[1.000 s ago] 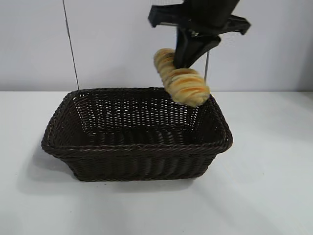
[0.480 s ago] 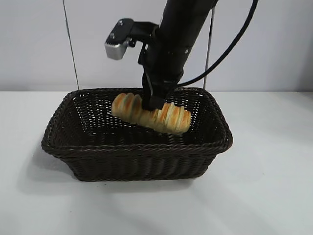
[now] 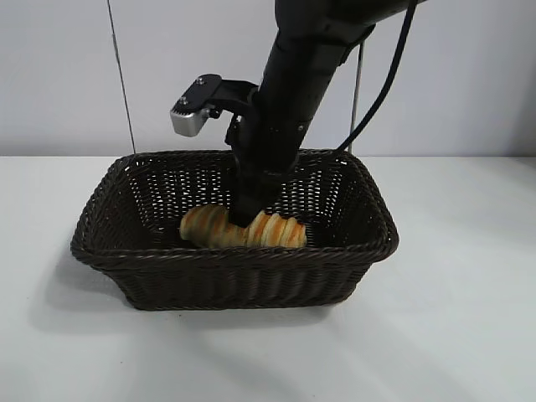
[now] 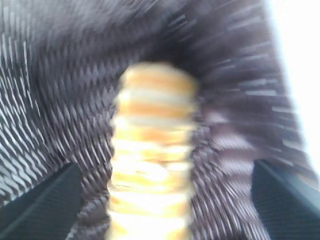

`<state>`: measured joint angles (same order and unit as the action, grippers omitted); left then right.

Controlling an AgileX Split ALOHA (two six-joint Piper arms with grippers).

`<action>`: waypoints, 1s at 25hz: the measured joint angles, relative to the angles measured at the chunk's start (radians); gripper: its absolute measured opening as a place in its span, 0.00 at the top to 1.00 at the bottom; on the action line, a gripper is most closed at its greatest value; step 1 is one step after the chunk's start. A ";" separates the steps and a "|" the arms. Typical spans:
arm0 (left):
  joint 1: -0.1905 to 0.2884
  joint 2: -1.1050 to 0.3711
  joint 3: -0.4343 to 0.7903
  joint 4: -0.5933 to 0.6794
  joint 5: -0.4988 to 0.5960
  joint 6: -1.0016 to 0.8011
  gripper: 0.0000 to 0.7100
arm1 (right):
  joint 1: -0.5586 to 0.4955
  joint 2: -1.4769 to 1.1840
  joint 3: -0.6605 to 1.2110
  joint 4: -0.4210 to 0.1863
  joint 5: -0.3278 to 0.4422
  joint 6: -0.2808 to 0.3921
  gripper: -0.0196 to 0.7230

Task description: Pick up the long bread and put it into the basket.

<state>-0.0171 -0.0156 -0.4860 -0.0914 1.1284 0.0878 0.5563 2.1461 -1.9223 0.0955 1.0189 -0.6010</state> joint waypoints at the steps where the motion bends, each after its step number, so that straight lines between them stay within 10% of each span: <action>1: 0.000 0.000 0.000 0.000 0.000 0.000 0.02 | 0.000 0.000 -0.043 -0.018 0.032 0.093 0.08; 4: 0.000 0.000 0.000 0.000 0.000 0.000 0.02 | 0.000 0.000 -0.156 -0.087 0.112 0.314 0.08; 9: 0.000 0.000 0.000 0.000 0.000 0.000 0.02 | -0.025 -0.003 -0.288 -0.174 0.202 0.499 0.08; 25: 0.000 0.000 0.001 0.000 0.000 0.000 0.02 | -0.610 -0.034 -0.281 -0.189 0.222 0.547 0.08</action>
<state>-0.0171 -0.0156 -0.4850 -0.0914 1.1284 0.0878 -0.0534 2.1118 -2.2028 -0.0935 1.2404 -0.0535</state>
